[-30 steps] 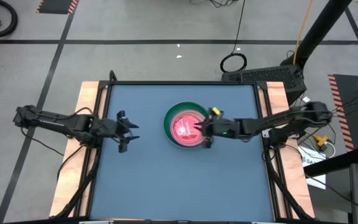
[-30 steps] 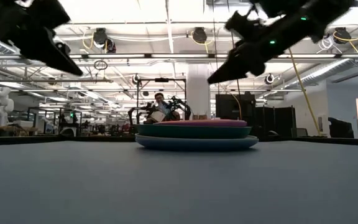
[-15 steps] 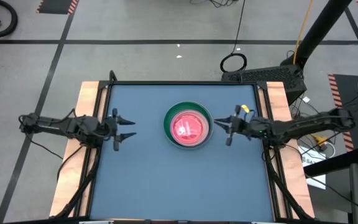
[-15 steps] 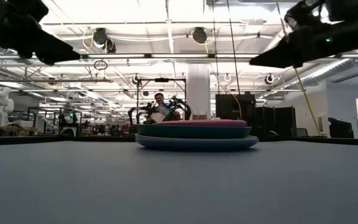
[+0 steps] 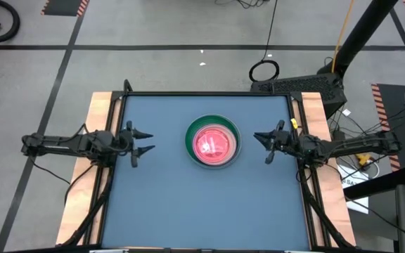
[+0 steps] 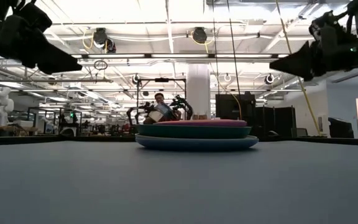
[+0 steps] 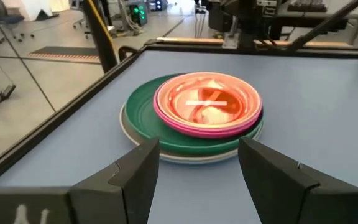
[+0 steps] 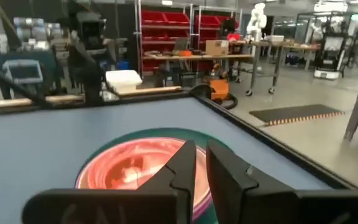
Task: Stack plastic plates
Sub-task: Return to Home Position
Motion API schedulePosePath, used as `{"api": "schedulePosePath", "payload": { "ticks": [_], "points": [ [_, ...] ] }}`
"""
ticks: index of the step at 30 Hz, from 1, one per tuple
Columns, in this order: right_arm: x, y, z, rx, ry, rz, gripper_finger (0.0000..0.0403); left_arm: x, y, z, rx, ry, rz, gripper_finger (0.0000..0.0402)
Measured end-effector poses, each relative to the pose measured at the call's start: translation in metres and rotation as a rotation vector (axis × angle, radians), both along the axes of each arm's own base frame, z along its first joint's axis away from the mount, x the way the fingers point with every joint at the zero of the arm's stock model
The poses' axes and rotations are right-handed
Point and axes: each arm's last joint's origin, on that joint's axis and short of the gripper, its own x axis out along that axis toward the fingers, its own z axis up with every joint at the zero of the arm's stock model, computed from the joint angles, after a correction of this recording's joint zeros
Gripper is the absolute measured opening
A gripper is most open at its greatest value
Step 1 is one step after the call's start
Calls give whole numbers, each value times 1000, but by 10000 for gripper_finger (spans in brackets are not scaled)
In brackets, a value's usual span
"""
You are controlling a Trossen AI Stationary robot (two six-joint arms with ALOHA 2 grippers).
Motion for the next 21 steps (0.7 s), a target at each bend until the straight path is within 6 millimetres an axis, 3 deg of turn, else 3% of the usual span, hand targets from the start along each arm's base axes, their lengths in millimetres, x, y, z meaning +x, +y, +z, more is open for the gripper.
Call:
{"api": "schedulePosePath", "payload": {
  "ticks": [7, 16, 21],
  "points": [
    [0, 2, 1, 20, -16, 55, 31, 0, -2, -1, 17, 11, -58, 225],
    [0, 2, 4, -16, -32, 63, 31, 3, -8, 8, 40, -115, -183, 225],
    [0, 2, 2, -19, -14, 63, 31, 8, -9, -19, 61, -170, -198, 225]
  ]
}}
